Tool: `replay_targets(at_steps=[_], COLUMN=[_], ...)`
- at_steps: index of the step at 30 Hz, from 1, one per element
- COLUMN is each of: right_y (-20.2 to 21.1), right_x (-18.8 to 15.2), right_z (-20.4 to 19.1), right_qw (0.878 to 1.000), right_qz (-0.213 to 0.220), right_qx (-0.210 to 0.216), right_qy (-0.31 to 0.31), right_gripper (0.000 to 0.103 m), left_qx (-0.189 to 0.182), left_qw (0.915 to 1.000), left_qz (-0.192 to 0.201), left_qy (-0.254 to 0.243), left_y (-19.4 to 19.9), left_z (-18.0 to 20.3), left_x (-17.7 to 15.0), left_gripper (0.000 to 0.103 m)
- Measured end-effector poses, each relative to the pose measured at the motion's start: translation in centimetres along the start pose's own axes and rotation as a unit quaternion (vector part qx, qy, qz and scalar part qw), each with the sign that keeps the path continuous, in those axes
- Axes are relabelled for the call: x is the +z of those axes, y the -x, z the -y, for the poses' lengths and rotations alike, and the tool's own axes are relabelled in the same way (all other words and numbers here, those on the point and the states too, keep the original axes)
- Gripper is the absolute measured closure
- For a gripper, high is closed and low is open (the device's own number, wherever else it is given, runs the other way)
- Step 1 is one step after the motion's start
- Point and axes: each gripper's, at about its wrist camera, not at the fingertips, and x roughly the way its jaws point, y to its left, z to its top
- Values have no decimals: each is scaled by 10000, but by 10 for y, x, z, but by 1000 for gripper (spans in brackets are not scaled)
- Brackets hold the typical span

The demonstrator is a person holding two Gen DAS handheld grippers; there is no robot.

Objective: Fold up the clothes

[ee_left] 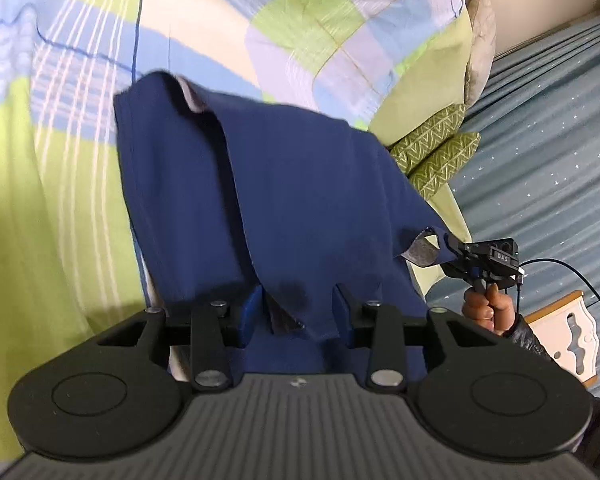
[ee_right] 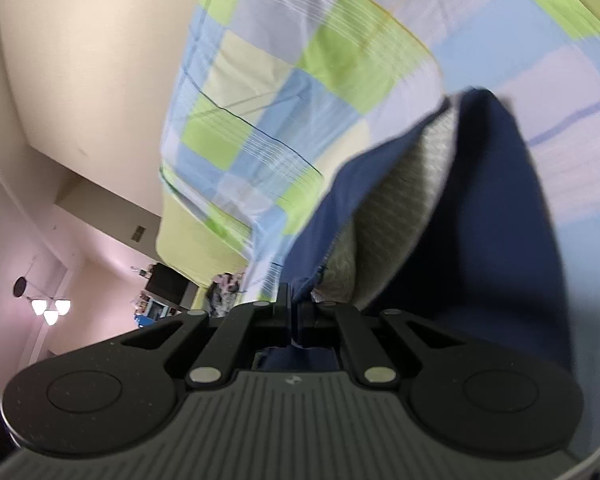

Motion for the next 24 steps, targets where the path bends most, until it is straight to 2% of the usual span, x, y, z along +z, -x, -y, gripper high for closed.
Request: replay_targets(at_steps=[2,3,4,7,10,11,13,15,16,19,21,24], right_y=[0,-1,-3,-9,-17,-17,-4,8,12,14,14,14], right_x=[-2,-2,-2,1,18,27,49,60,60,46,24,-7], right_z=[4,6,6,4,-9,-17,-41,-67,-75,-75,-48,-10], right_qw=[10000,10000,10000,9999,9995,9995,9961,9895,9876,9905,9939,9930], right_qz=[-15,-24,-40,-107,-156,-51,448,674,661,226,-62,-408], right_qx=[-20,-24,-44,-130,-184,-83,483,859,902,469,-204,-835], right_qy=[-54,-71,-72,-29,204,311,583,950,1102,1274,1079,729], right_gripper=[101,101,101,101,101,101,101,101,101,101,101,101], left_qx=[-196,-265,-314,-507,-714,-849,-946,-951,-907,-433,-136,422], left_qw=[9997,9995,9994,9983,9937,9899,9846,9822,9833,9929,9972,9986], left_qz=[-111,-110,-28,287,856,1107,1399,1486,1415,815,451,-10], left_qy=[-91,-118,-130,-57,-137,-231,-455,-644,-692,-747,-578,-318], left_y=[-5,-6,-5,7,38,52,73,87,90,75,56,24], left_z=[5,7,9,13,22,32,48,61,65,57,45,22], left_x=[-2,-2,1,14,42,53,64,67,63,35,14,-17], left_gripper=[70,98,103,103,103,103,103,103,103,103,103,103])
